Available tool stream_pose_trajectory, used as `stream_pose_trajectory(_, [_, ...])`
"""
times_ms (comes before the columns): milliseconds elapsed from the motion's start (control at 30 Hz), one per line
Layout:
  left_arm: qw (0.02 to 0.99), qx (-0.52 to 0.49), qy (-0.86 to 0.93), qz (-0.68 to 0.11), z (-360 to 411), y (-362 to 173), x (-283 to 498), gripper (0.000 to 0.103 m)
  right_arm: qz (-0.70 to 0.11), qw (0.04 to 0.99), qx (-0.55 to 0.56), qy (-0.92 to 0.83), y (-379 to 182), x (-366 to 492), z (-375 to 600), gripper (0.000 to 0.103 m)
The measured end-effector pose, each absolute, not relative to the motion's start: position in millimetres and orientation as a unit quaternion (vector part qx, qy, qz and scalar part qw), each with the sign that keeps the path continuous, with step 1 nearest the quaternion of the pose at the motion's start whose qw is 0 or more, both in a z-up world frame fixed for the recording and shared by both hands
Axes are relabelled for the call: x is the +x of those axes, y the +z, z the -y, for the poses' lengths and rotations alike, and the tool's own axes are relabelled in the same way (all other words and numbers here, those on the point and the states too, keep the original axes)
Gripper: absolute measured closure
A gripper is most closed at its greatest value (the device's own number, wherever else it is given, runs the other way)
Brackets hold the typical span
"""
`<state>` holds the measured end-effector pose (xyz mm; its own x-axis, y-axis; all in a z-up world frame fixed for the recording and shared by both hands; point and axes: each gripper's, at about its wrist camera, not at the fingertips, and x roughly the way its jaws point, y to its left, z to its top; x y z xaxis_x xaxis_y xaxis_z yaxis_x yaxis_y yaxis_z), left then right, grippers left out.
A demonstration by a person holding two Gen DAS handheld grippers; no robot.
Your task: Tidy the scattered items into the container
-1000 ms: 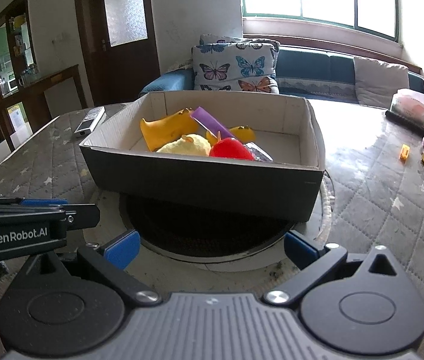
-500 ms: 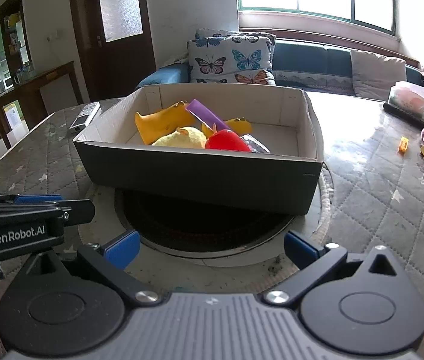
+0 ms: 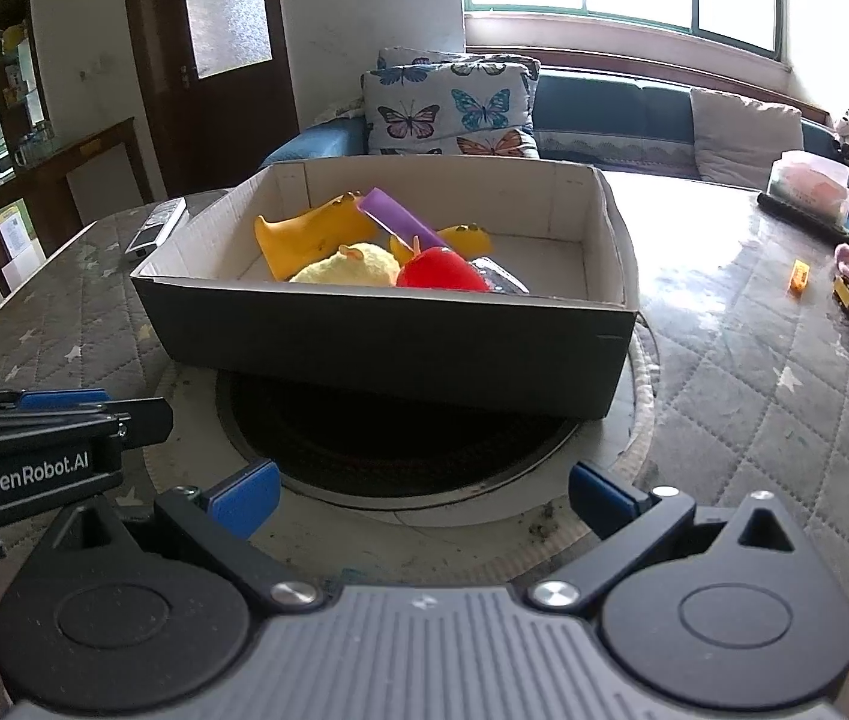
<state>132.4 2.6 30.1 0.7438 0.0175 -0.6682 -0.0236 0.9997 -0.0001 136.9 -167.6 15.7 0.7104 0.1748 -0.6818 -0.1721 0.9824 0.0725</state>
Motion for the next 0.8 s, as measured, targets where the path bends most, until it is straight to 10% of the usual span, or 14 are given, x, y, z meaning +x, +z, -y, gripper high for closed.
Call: stream_pose_trajectory(800, [0.934,0.003,0.016,-0.358,1.7,29.8,135.4,0.067,-0.375,0.923,0.000,0.090,13.9,140.8,166.5,0.000])
